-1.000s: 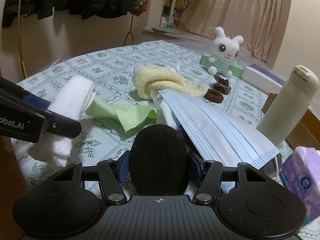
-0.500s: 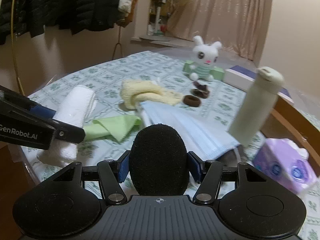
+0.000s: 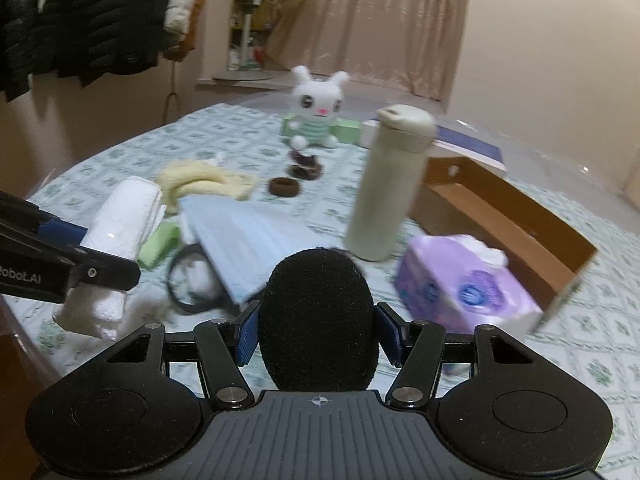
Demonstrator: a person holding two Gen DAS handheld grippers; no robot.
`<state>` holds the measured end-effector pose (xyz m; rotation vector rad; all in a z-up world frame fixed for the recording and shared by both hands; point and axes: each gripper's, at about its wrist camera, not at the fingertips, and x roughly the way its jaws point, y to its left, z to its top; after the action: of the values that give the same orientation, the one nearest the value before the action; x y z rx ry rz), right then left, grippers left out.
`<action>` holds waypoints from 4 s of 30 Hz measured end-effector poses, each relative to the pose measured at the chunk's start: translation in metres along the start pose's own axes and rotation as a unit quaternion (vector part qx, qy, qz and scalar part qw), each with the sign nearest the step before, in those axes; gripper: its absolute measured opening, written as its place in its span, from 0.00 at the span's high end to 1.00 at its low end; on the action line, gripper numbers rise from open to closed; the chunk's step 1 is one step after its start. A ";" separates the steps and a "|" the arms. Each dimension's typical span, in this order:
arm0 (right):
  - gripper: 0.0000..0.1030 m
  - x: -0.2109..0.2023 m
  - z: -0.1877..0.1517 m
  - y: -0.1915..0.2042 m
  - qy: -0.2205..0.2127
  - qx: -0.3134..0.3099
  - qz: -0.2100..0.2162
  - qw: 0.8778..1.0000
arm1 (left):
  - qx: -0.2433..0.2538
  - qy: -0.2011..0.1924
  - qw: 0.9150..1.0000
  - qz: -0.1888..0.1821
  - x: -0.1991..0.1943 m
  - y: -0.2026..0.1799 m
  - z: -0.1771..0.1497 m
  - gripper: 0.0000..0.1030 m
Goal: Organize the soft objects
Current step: 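Carry the towel and sponge in both tools over the cardboard box, then open the left tool to drop the towel while the right tool drops the sponge into the box, then move both open tools back toward the pile of soft items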
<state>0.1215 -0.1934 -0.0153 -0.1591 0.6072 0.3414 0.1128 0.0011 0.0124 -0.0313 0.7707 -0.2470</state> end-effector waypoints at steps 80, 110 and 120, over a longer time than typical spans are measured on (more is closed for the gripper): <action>0.30 0.104 0.061 -0.355 -0.007 0.274 -0.007 0.962 | 0.073 -0.019 0.993 -0.090 0.254 -0.198 0.208 0.35; 0.24 -0.053 0.043 -0.257 -0.076 0.226 -0.090 0.967 | 0.057 -0.057 0.990 -0.117 0.115 -0.193 0.119 0.35; 0.24 -0.084 0.023 -0.173 -0.079 0.183 -0.060 0.978 | 0.018 -0.073 0.994 -0.081 0.042 -0.148 0.058 0.35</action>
<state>0.1313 -0.3714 0.0610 0.1837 0.4915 0.1192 0.1511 -0.1557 0.0428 -0.0769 0.6193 -0.4080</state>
